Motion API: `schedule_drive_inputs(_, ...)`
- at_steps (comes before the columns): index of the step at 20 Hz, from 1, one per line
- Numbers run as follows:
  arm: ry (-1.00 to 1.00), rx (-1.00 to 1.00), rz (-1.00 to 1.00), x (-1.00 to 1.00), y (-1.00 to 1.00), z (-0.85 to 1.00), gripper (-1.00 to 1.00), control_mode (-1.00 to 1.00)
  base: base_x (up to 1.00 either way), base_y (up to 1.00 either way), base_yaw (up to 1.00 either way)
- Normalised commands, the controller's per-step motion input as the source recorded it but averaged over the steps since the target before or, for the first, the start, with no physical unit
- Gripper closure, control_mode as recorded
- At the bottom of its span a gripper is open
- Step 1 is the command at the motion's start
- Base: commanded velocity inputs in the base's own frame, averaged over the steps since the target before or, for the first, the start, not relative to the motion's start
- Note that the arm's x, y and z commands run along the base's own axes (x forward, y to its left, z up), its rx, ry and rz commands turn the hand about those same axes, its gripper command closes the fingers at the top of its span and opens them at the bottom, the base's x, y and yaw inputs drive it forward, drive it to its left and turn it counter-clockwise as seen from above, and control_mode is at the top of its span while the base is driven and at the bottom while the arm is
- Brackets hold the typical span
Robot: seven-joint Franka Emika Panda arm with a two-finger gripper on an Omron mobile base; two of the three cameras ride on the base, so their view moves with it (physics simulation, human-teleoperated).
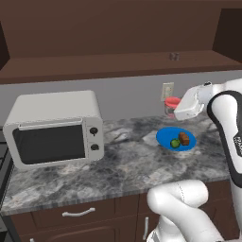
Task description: Pick the avocado and bread from the counter and place them on the plate. Then pick the jam from the cabinet and place it next to the plate. Lastly close the cabinet door.
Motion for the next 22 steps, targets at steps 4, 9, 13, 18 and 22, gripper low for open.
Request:
schedule_drive_inputs(4, 0.00, 0.00, 0.00, -0.07, -0.13, -0.40, 1.00, -1.00, 0.00, 0.00, 0.00)
schedule_drive_inputs(9, 0.00, 0.00, 0.00, -0.03, -0.08, -0.41, 1.00, -1.00, 0.00, 0.00, 0.00)
schedule_drive_inputs(13, 0.00, 0.00, 0.00, 0.00, -0.04, -0.41, 1.00, -1.00, 0.00, 0.00, 0.00)
schedule_drive_inputs(18, 0.00, -0.01, 0.00, 0.00, -0.07, -0.45, 1.00, -1.00, 0.00, 0.00, 0.00)
schedule_drive_inputs(22, 0.00, -0.01, -0.02, 0.02, -0.09, -0.42, 1.00, -1.00, 0.00, 0.00, 0.00)
